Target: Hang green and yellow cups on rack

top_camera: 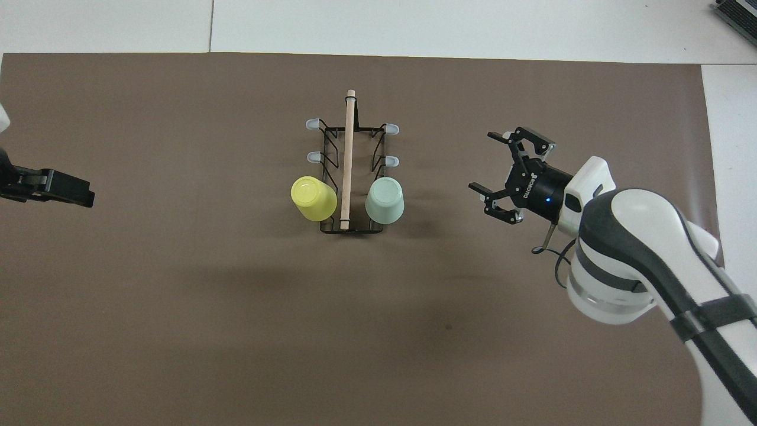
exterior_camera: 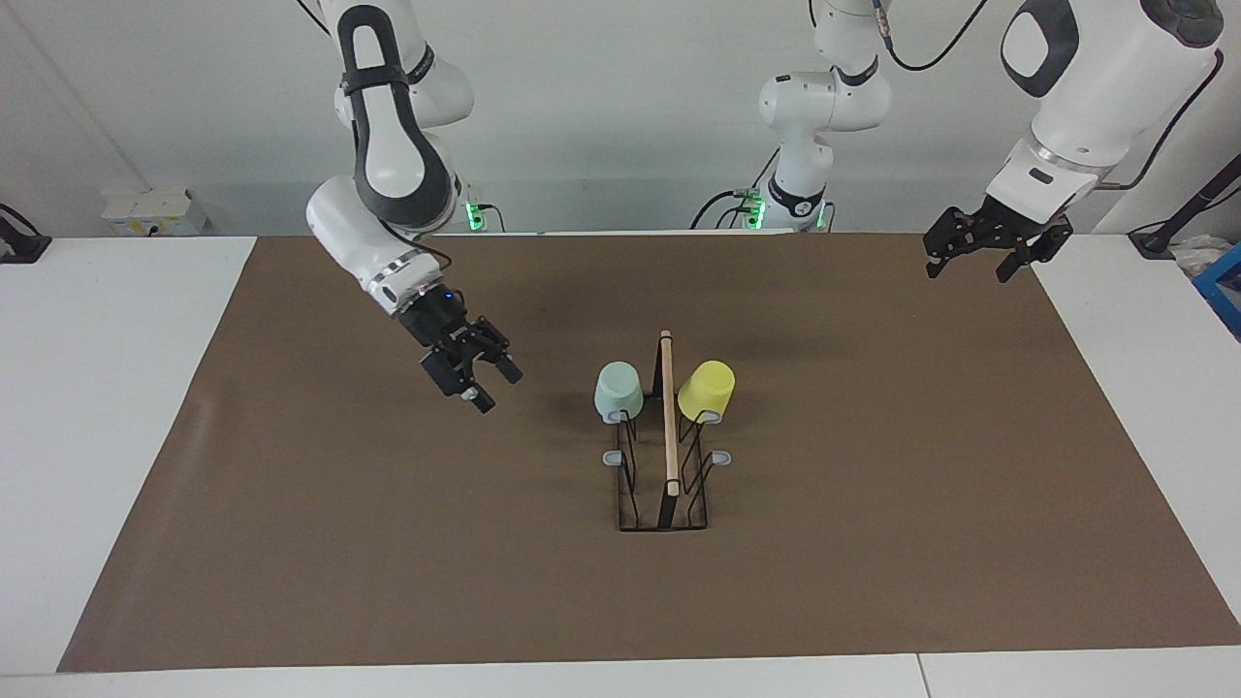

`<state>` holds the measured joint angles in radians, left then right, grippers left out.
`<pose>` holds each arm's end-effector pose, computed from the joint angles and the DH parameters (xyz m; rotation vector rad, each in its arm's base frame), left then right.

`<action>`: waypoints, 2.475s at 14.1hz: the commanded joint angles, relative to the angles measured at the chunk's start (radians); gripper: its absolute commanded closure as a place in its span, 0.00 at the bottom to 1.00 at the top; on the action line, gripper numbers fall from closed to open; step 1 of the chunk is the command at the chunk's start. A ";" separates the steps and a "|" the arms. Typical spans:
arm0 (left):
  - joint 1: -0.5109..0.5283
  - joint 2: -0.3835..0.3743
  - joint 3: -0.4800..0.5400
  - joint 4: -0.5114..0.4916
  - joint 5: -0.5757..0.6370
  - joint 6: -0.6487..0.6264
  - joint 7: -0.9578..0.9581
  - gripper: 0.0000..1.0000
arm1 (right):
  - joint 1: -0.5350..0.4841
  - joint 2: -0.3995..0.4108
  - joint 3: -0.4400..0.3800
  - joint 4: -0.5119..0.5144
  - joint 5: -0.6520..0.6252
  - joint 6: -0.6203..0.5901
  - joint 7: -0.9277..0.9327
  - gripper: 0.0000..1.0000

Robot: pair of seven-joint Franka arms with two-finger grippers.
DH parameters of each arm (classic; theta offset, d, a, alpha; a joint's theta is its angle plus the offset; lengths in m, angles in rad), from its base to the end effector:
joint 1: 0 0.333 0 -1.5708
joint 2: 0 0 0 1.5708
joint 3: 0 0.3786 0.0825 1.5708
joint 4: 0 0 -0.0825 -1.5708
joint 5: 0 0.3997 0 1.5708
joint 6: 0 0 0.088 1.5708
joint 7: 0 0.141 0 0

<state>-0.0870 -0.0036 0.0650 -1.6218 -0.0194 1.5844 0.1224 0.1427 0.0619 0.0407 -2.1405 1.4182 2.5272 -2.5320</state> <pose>0.5673 -0.0151 0.6315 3.1118 -0.2241 -0.0511 0.5983 0.1201 0.4373 -1.8490 -1.9121 -1.4166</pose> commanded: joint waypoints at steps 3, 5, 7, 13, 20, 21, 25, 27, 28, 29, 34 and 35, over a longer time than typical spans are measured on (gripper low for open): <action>0.001 -0.032 0.001 -0.038 -0.010 0.019 -0.007 0.00 | -0.167 -0.063 0.007 0.116 -0.520 -0.349 0.514 0.00; 0.001 -0.032 0.001 -0.038 -0.010 0.019 -0.007 0.00 | -0.170 -0.126 -0.001 0.114 -0.634 -0.405 0.699 0.00; 0.001 -0.032 0.001 -0.038 -0.010 0.019 -0.007 0.00 | -0.173 -0.166 -0.008 0.119 -0.734 -0.497 0.897 0.00; 0.001 -0.032 0.001 -0.038 -0.010 0.019 -0.007 0.00 | -0.178 -0.208 -0.004 0.148 -0.928 -0.596 1.182 0.00; 0.001 -0.032 0.001 -0.038 -0.010 0.019 -0.007 0.00 | -0.201 -0.202 -0.005 0.198 -1.094 -0.689 1.549 0.00; 0.001 -0.032 0.001 -0.038 -0.010 0.019 -0.007 0.00 | -0.203 -0.198 -0.005 0.209 -1.113 -0.702 1.631 0.00; -0.002 -0.032 -0.002 -0.038 -0.010 0.009 -0.001 0.00 | -0.203 -0.197 0.005 0.258 -1.182 -0.726 1.965 0.00; -0.025 -0.030 -0.004 -0.035 -0.008 0.023 -0.010 0.00 | -0.189 -0.194 0.005 0.263 -1.197 -0.719 2.053 0.00; -0.033 -0.026 -0.002 -0.027 0.001 0.020 -0.010 0.00 | -0.180 -0.195 0.010 0.261 -1.232 -0.725 2.069 0.00; -0.033 -0.027 -0.002 -0.026 0.002 0.016 -0.010 0.00 | -0.160 -0.197 0.011 0.261 -1.266 -0.731 2.081 0.00; -0.027 -0.030 0.004 -0.003 0.002 -0.004 -0.010 0.00 | -0.213 -0.200 0.007 0.246 -1.279 -0.700 2.076 0.00; -0.027 -0.030 0.004 -0.003 0.002 -0.004 -0.010 0.00 | -0.213 -0.201 0.007 0.246 -1.280 -0.714 2.075 0.00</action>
<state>-0.1099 -0.0181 0.0627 -1.6164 -0.0198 1.5844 0.1210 -0.0488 -0.1407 0.0415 -1.8967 0.1612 1.8238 -0.4585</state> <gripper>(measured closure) 0.000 0.000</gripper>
